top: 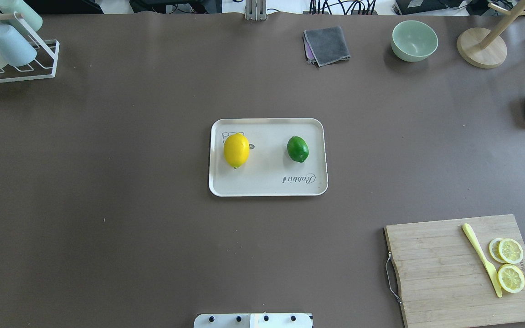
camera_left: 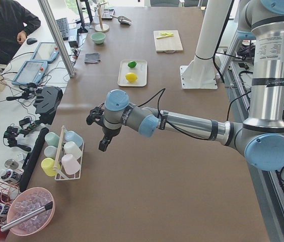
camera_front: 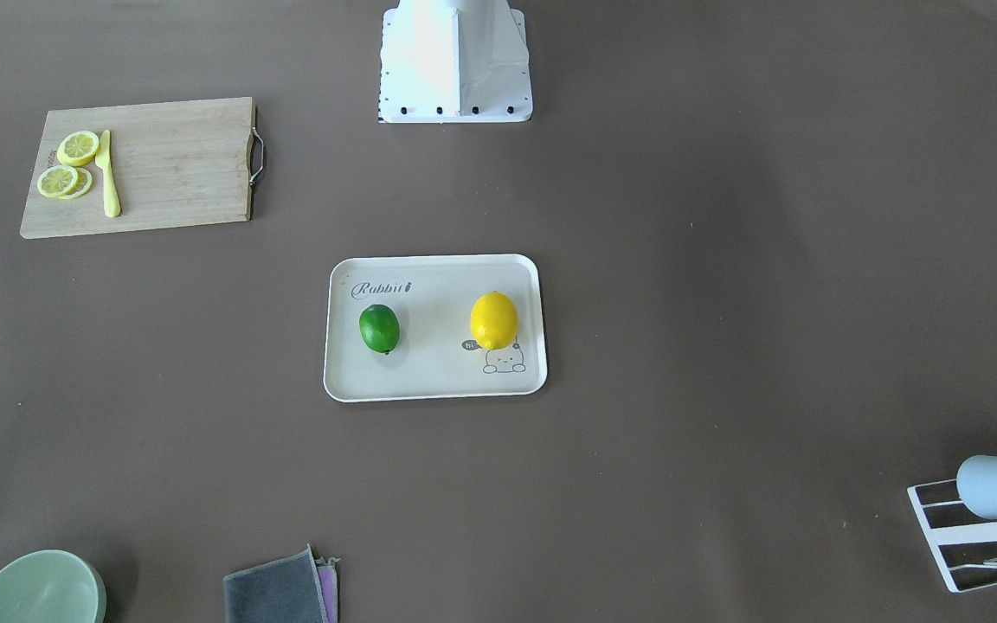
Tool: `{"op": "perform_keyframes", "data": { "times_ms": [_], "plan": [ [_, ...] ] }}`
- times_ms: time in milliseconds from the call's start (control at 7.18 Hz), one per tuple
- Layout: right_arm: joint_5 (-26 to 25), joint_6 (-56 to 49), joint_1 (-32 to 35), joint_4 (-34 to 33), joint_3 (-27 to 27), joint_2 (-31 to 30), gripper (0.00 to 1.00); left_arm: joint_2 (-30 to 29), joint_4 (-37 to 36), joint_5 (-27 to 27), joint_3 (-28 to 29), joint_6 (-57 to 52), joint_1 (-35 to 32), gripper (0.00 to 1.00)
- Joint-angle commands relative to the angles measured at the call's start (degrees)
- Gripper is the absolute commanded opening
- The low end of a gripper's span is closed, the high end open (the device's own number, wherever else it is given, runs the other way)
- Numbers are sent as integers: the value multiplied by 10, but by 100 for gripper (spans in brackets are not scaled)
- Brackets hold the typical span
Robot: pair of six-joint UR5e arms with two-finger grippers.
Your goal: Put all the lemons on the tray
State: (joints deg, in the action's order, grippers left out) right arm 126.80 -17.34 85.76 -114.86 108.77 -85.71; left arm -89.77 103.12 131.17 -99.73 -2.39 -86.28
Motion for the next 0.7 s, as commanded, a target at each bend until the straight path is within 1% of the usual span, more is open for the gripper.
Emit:
{"op": "perform_keyframes", "data": {
  "times_ms": [0,139,279,418,557],
  "plan": [
    [39,-48,55,-1,-47,-27,100,6,-78,3,14,-91,-55,98],
    [54,-48,55,0,-59,-32,100,6,-74,5,40,-91,-56,98],
    [54,-47,55,9,-71,-34,100,10,-73,5,45,-85,-55,98],
    [54,-45,55,40,-92,-38,100,9,-71,5,47,-52,-55,98],
    [50,-43,55,80,-113,-39,100,7,-71,4,47,-43,-55,98]
  ]
}}
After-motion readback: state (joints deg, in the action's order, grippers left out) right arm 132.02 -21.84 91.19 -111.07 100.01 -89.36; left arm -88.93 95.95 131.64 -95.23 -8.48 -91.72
